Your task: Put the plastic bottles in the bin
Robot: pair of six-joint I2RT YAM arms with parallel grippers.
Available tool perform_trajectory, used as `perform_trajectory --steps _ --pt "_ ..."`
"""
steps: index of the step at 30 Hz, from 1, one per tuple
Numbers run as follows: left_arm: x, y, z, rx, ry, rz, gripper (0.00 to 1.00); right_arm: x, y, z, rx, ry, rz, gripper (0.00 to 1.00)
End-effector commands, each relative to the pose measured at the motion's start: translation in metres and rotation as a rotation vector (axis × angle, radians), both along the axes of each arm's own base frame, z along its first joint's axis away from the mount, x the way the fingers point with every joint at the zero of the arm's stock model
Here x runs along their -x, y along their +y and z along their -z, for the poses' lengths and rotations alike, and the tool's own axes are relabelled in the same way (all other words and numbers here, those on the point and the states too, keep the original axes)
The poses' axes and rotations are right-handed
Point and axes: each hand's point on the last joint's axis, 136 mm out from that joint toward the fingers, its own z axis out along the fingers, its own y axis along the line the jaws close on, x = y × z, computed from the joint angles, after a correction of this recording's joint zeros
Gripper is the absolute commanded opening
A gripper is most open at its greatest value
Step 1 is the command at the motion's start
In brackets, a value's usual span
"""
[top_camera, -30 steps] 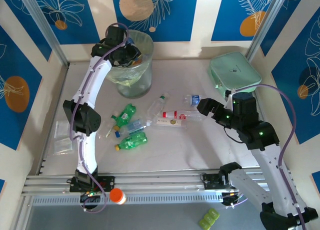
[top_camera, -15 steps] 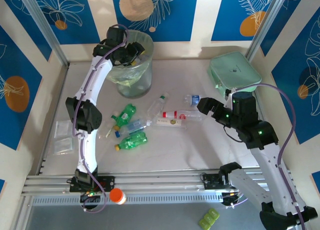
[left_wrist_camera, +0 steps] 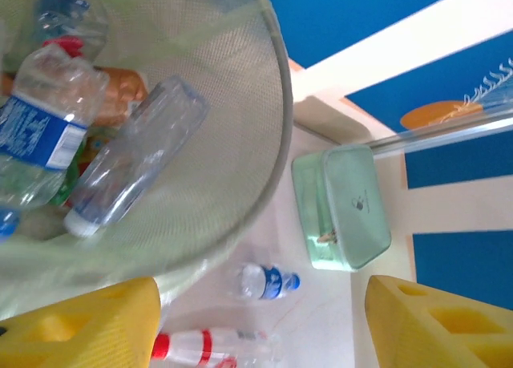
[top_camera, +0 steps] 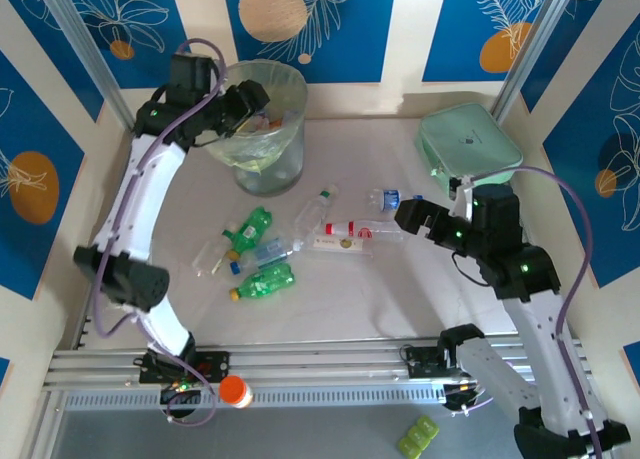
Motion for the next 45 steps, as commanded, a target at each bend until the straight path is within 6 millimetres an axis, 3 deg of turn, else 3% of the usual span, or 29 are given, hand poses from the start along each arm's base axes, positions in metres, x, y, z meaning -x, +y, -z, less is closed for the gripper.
perform_trajectory --steps 1,5,9,12,16,22,28,33,39,45 --pt "0.035 0.008 0.012 -0.075 -0.006 0.012 0.68 0.007 0.008 0.016 0.060 0.067 -0.069 0.99" --pt "0.073 0.020 0.040 -0.072 0.010 0.004 0.67 0.007 0.028 0.029 0.107 0.060 -0.192 0.99" --pt "0.102 0.030 0.068 -0.086 0.030 0.011 0.66 -0.011 0.032 0.042 0.239 0.074 -0.152 0.99" --pt "0.121 0.036 0.095 -0.112 0.042 0.017 0.65 -0.011 0.055 0.046 0.292 0.073 -0.290 1.00" --pt "0.141 0.045 0.133 -0.134 0.044 0.018 0.65 -0.017 0.077 0.070 0.363 0.136 -0.399 0.95" --pt "0.166 0.023 0.168 -0.187 0.076 0.244 0.69 -0.040 0.074 0.092 0.473 0.186 -0.388 0.94" --pt "0.201 -0.010 0.242 -0.406 0.250 0.463 0.69 -0.042 0.087 0.085 0.379 0.174 -0.384 0.94" --pt "0.207 -0.006 0.275 -0.551 0.315 0.484 0.70 -0.032 0.092 0.077 0.291 0.145 -0.399 0.94" --pt "0.206 0.002 0.292 -0.688 0.344 0.471 0.72 -0.016 0.087 0.075 0.245 0.121 -0.409 0.95" --pt "0.224 0.001 0.311 -0.849 0.389 0.567 0.75 -0.001 0.075 0.077 0.169 0.105 -0.401 0.95"
